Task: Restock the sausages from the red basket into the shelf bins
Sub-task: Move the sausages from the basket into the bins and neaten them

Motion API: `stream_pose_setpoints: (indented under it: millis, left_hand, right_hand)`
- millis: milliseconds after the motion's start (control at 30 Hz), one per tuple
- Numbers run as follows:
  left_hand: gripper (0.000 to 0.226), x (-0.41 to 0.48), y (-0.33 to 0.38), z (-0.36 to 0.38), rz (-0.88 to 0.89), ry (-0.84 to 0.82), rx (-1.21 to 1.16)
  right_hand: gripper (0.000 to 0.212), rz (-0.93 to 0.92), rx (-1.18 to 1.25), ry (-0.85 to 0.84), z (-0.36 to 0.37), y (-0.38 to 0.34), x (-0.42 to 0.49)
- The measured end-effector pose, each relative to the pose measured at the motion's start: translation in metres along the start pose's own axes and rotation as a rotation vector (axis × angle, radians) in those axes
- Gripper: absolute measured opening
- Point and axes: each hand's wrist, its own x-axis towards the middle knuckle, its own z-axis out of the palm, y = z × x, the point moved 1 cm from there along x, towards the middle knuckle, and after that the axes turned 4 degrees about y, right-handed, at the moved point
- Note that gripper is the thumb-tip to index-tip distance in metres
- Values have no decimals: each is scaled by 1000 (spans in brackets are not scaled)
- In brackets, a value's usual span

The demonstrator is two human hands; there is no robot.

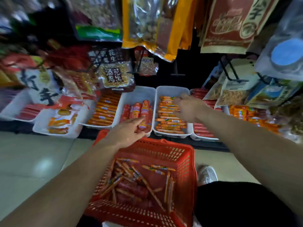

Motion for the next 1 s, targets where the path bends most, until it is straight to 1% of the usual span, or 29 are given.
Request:
stream_pose_setpoints:
  millis: [100, 200, 300, 433, 500, 567, 633, 700, 733, 800, 833, 867, 933, 1000]
  left_hand:
    - [67, -34, -20, 5, -57, -25, 23]
    - [66, -65, -38, 28, -117, -95, 12]
    - [64, -92, -60, 69, -161, -205, 3]
    - [61, -112, -90, 133, -227, -360, 16]
    - [65, -114, -103, 156, -265, -401, 3]
    - [75, -109, -115, 172, -283, -411, 5]
    - [79, -99, -126, 187, -289, -426, 19]
    - [80, -90, -137, 199, -308, -452, 28]
    - [81, -86, -141, 205, -314, -463, 31]
    - [78, -81, -150, 217, -295, -463, 20]
    - [76, -80, -155, 224, -280, -457, 13]
    - [75, -79, -158, 227, -276, -451, 13]
    - [73, -76, -164, 230, -274, -419, -7]
    - [70, -73, -168, 229, -275, -394, -42]
  right_hand:
    - [56, -72, -34, -20, -9, -36, -21]
    - [55, -104, 33, -48, 20, -67, -39]
    - [58, -121, 97, -150, 82, -96, -49]
    - [58, -69, 167, -374, 176, -126, -58]
    - [61, -42, 193, -465, 218, -138, -60]
    - [68, -12, 231, -546, 253, -147, -62]
    - [77, -9, 266, -561, 280, -153, -63]
    - [80, -13, 275, -519, 301, -160, -62]
    - [78, -32, 288, -487, 312, -165, -62]
    - [62, -93, 342, -451, 328, -179, -61]
    - [57, -116, 365, -460, 333, -187, -62]
    - [57, -139, 378, -468, 338, -195, -62]
    - [67, -140, 361, -511, 346, -203, -61]
    - [81, -111, 364, -550, 351, -206, -59]
